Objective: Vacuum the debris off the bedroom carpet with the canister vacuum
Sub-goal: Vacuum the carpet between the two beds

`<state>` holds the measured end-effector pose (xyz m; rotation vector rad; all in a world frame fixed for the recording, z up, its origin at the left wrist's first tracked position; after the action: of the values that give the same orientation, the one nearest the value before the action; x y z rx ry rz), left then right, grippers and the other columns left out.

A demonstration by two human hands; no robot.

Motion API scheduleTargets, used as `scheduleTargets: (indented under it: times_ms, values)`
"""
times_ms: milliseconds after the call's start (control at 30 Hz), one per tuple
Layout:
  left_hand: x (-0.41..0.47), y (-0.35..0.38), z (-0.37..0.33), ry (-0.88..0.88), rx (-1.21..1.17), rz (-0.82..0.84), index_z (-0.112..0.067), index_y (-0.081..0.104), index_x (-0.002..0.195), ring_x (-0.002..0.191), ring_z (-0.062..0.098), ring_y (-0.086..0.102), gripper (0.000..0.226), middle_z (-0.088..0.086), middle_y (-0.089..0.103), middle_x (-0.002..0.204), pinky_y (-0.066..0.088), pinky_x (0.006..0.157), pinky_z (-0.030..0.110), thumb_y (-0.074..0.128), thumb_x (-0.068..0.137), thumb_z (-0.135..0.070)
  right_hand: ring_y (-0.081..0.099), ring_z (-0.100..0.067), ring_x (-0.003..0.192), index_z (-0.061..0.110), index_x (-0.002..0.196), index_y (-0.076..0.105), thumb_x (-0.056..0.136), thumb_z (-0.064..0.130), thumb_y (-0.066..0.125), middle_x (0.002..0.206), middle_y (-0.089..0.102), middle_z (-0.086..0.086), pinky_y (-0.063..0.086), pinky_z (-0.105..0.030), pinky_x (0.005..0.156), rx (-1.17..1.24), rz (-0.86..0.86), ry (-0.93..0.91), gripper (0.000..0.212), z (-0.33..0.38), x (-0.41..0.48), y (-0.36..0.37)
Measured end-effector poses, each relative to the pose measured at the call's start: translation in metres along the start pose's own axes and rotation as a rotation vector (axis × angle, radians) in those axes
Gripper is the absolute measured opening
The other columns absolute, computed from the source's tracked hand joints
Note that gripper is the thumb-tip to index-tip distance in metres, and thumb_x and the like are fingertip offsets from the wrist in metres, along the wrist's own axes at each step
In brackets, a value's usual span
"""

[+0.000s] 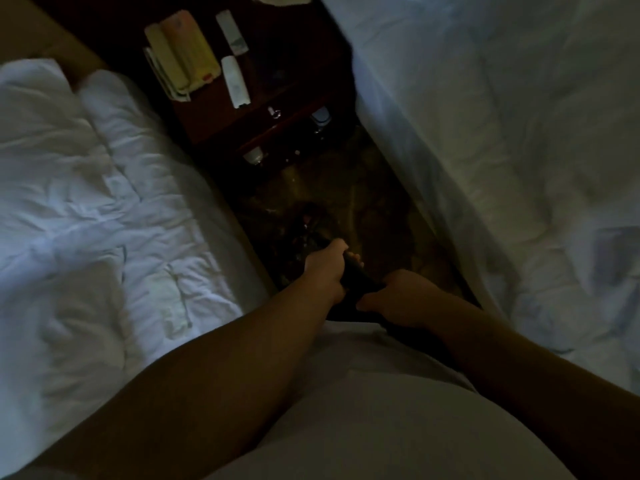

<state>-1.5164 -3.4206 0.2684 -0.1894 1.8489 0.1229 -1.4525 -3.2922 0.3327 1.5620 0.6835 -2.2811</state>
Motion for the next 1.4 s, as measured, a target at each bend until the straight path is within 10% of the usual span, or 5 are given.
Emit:
scheduleTargets:
  times_ms: [733,1033,1400]
  values:
    - [0.044,-0.091,-0.074,0.006,-0.176,-0.075,-0.005,0.058,0.079,0.055,0.021,0.060,0.011,0.006,0.059,0.059,0.057,0.064,0.035,0.063,0.089,-0.007,0.059,-0.020,0.080,0.010,0.088,0.064,0.094,0.031,0.075,0.086,0.062,-0.007,0.047,-0.030,0.068,-0.164,0.098,-0.122,0.024,0.112,0.045,0.044]
    - [0.013,-0.053,-0.006,0.021,-0.226,-0.093,-0.003,0.063,0.085,0.062,0.024,0.064,0.011,0.008,0.064,0.061,0.059,0.070,0.039,0.068,0.089,-0.012,0.063,-0.021,0.090,0.006,0.112,0.074,0.088,0.035,0.078,0.104,0.073,-0.009,0.050,-0.032,0.078,-0.206,0.114,-0.133,0.038,0.039,0.027,0.027]
    - [-0.047,0.010,0.172,-0.013,-0.277,-0.195,-0.003,0.064,0.098,0.071,0.024,0.065,0.020,0.010,0.066,0.081,0.055,0.059,0.034,0.066,0.096,-0.022,0.056,-0.019,0.065,0.017,0.068,0.064,0.085,0.034,0.079,0.075,0.062,-0.004,0.039,-0.028,0.056,-0.412,0.166,-0.191,0.029,-0.125,-0.033,0.014]
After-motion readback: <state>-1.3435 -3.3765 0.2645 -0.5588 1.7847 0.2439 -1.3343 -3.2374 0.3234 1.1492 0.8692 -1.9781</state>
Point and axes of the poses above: each hand's wrist, its own x-axis towards the middle knuckle, its own y-axis out of the palm, z = x × y, the point moved 2 cm from there along x, towards the middle knuckle
